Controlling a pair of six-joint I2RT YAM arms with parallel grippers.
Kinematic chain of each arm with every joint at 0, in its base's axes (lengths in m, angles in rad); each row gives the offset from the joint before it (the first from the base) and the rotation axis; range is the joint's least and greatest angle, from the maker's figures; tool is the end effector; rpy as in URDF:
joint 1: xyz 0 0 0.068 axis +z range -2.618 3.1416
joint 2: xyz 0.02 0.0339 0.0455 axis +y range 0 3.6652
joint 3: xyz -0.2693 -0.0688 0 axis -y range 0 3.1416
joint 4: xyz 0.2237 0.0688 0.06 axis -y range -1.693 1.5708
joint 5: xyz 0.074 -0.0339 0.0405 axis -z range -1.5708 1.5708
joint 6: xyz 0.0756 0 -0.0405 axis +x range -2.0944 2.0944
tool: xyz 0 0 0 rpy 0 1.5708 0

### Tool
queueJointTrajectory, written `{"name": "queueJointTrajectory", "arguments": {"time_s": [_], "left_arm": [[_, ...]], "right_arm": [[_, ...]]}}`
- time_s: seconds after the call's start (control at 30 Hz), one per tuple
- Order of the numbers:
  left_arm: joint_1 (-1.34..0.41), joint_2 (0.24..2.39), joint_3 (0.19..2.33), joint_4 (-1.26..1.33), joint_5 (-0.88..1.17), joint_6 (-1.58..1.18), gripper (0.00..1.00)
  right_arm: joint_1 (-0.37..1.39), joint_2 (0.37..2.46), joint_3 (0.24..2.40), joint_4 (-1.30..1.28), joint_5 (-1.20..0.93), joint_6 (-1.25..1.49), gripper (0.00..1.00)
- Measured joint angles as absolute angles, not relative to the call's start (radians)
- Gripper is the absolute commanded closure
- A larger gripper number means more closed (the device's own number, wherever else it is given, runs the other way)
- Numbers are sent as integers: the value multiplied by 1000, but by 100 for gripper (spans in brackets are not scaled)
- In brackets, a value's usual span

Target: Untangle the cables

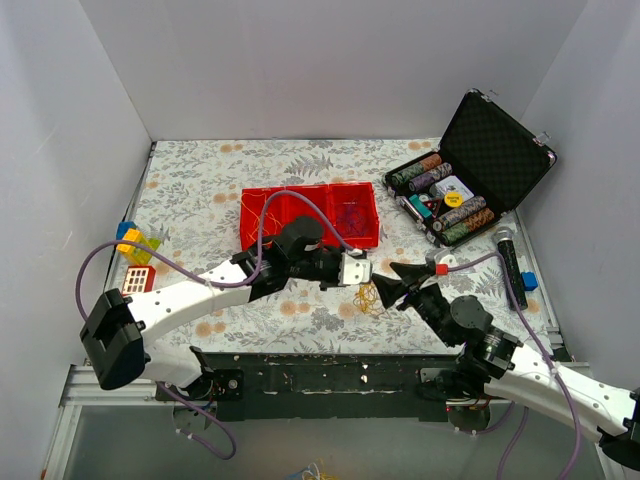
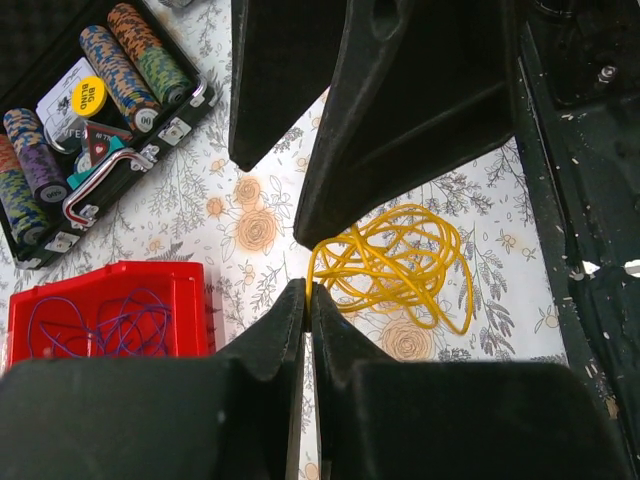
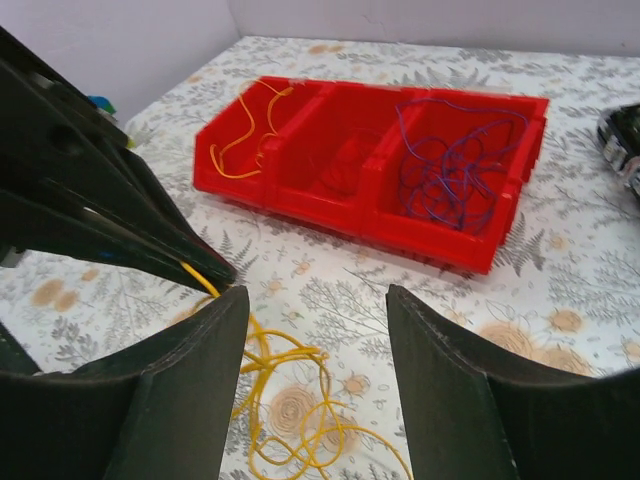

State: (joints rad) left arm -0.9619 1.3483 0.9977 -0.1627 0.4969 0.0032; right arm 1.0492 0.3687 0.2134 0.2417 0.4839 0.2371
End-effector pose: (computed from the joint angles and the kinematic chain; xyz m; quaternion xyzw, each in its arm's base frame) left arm 0.1498 -0.2779 0.2867 0.4982 0.6838 -0.4139 0.3359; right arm 0.1000 0.1034 0.2474 -0.0970 0.6726 0.2995 0.6697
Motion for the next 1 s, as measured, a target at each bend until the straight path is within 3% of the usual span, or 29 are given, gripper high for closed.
{"name": "queueJointTrajectory", "arguments": {"time_s": [0.57, 1.0], "left_arm": [[-962, 1326, 992, -213, 385, 10, 100], [-962, 1289, 992, -233, 388, -23, 98]], "right_arm": [[1049, 459, 287, 340, 258, 232, 44], [1049, 610, 341, 330, 316, 188, 56]]}}
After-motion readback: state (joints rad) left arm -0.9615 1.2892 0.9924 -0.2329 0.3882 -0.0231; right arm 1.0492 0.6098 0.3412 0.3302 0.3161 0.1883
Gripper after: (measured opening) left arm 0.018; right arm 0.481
